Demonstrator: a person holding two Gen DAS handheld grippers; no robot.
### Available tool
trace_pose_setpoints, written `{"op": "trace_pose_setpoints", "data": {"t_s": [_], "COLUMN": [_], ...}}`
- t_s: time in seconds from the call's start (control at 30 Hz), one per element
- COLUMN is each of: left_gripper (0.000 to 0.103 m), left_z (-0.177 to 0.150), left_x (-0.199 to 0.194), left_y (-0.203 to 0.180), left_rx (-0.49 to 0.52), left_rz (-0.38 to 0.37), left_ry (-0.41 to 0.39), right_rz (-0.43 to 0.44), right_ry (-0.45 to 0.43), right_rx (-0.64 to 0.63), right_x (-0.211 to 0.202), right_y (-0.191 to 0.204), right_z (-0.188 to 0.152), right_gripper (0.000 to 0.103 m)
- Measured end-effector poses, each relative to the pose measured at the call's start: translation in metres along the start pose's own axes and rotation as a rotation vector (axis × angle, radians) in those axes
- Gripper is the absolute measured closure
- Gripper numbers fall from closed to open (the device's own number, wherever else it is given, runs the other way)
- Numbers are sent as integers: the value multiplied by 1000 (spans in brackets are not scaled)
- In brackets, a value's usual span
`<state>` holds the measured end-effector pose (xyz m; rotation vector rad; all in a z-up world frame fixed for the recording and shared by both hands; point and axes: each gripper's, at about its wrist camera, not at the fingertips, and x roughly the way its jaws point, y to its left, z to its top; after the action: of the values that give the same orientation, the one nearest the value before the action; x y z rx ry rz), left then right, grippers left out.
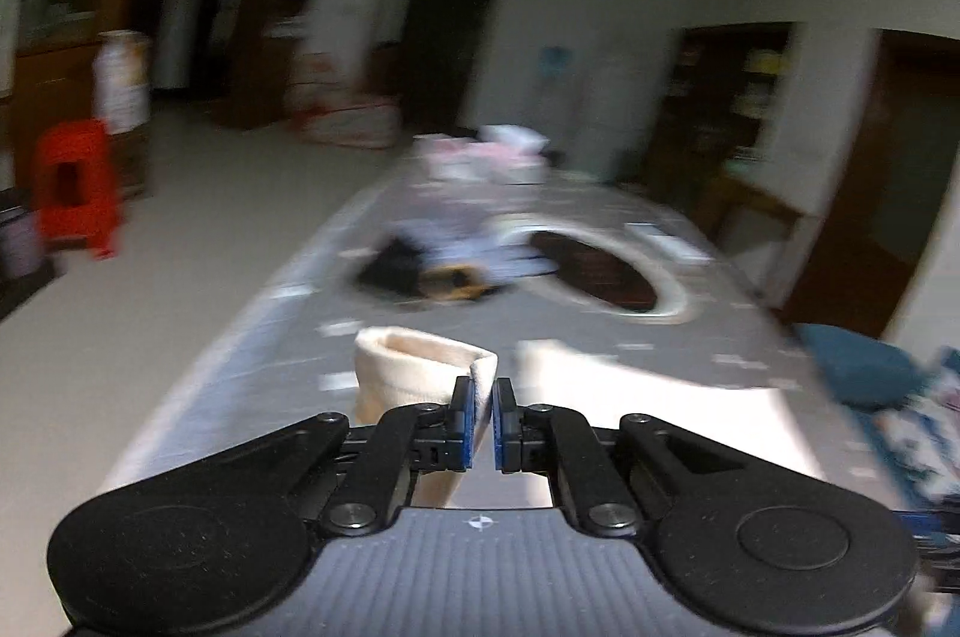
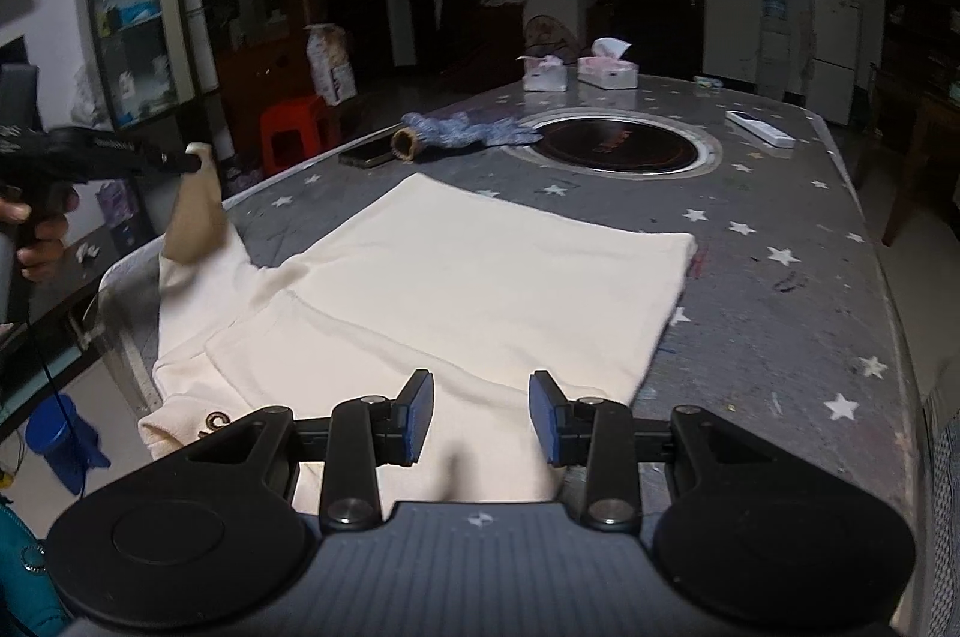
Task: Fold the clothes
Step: 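Grasp the other sleeve with the left gripper and fold it across the body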
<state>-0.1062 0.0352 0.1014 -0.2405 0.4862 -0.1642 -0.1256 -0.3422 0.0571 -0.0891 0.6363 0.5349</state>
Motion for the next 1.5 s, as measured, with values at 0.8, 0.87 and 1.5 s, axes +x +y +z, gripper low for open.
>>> {"op": "trace_pose_setpoints", "data": {"t_s": [0.8, 0.87, 1.5], "left_gripper": [74, 74, 75], "left_z": [-74, -70, -79], "left_x": [45, 41, 36], "left_y": [-147, -133, -45], "left_rx": [256, 266, 281], "left_rz": [-491, -454, -267], "left_ry": [295, 280, 317], "right_rz": [-55, -25, 17], "right_ry": [-20, -9, 95], "right_rx": [117, 112, 47], "right_x": [-22, -16, 9], "right_y": [-31, -27, 7], "right_z": [-17, -15, -14], "right_gripper": [68, 68, 97]}}
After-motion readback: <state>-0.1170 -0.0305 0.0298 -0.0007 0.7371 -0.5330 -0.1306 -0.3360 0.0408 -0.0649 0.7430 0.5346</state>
